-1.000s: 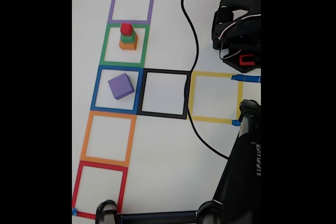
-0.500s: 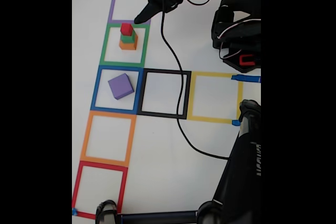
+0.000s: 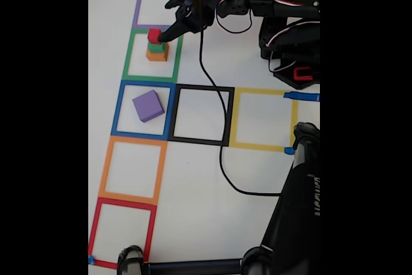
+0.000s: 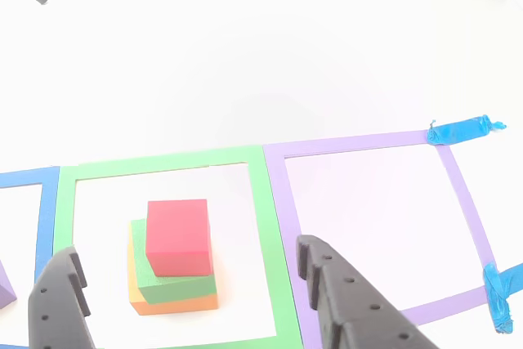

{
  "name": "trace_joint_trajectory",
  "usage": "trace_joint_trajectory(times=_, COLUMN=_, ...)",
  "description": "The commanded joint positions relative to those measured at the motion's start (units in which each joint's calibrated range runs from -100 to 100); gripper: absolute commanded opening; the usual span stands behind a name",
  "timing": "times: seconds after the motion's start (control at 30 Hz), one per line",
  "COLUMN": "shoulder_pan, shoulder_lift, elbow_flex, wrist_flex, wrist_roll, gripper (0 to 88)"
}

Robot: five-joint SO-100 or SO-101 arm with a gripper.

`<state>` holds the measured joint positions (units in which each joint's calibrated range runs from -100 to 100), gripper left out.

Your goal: Tower of hanoi

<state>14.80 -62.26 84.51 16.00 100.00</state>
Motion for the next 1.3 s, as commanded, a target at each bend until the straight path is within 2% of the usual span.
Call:
trace_joint_trajectory(times=0.0, shoulder_pan=-1.29, shoulder_lift=5.14, elbow_flex=1.22, wrist_flex=-10.33, wrist_roll=0.0, gripper=30.0)
trace_joint_trajectory(times=0.4, shoulder_pan=-2.44, shoulder_lift=25.08, elbow_flex=2.68, wrist_flex=-33.9, wrist_roll=0.0, gripper=28.8)
trace_joint_trajectory(times=0.9, shoulder_pan=-3.78, shoulder_lift=39.94, elbow_flex=2.31, wrist_flex=-48.71, wrist_roll=0.0, gripper=27.3)
trace_joint_trajectory(times=1.27, shoulder_pan=-4.93, shoulder_lift=47.61, elbow_flex=-1.96, wrist_flex=-52.52, wrist_roll=0.0, gripper=22.8)
